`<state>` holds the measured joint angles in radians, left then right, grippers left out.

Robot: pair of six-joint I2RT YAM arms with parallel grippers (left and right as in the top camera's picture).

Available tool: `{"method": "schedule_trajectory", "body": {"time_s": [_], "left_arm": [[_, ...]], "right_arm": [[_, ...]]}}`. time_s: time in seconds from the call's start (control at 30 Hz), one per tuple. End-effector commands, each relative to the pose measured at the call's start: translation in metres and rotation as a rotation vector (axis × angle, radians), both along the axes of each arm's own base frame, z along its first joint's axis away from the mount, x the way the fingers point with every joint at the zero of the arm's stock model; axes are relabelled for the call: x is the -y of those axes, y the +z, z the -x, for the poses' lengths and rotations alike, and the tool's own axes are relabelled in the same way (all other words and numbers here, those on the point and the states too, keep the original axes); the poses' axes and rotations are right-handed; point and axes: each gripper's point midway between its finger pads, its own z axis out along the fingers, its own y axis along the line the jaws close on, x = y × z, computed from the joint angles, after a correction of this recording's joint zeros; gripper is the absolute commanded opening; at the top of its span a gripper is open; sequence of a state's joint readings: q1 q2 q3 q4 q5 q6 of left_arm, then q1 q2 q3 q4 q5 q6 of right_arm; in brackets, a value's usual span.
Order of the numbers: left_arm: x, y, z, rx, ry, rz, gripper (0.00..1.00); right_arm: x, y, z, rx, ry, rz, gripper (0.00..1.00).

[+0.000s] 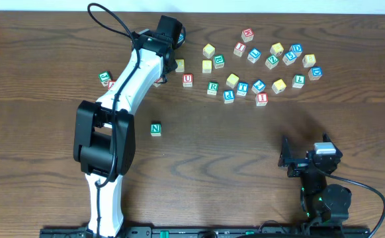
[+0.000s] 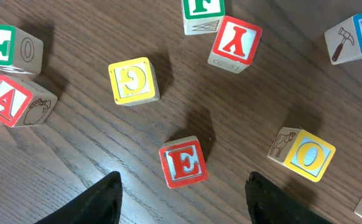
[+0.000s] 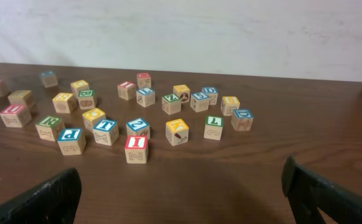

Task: Spell out NEURIPS
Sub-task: 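Lower the left gripper onto the red E block, close, and lift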

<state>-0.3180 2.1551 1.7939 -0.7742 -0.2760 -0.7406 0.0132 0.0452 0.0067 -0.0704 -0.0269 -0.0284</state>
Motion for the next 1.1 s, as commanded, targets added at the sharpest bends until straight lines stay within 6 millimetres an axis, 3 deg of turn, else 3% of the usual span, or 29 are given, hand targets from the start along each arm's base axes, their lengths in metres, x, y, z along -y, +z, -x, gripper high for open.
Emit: {"method": "schedule_trajectory", "body": {"time_s": [0.0,0.4,0.6,0.77,1.03,1.07], "left_arm": [[-0.003,-0.005,-0.001,-0.004,0.018,-0.019,0.63],[-0.004,-0.046,0.001,-0.072,0.018,-0.045,0.63],[-0.002,-0.048,-0.004,-0.056,0.018,-0.039,0.62],[-0.002,-0.047,-0.005,-0.050,0.018,-0.037,0.50],[-0.002,-0.048,-0.005,-0.052,0.018,-0.038,0.52],[-0.002,-0.048,-0.005,-0.054,0.018,-0.039,0.56]], "right_arm": [[0.001,-0.001,0.000,-0.002,-0.006,-0.017,0.99],[0.001,-0.001,0.000,-0.002,-0.005,-0.017,0.99],[0.001,-0.001,0.000,-0.002,-0.006,-0.017,0.99],[0.001,-0.001,0.000,-0.003,-0.006,-0.017,0.99],[0.001,-0.001,0.000,-0.002,-0.006,-0.017,0.99],[0.001,-0.001,0.000,-0.002,-0.006,-0.017,0.99]]}}
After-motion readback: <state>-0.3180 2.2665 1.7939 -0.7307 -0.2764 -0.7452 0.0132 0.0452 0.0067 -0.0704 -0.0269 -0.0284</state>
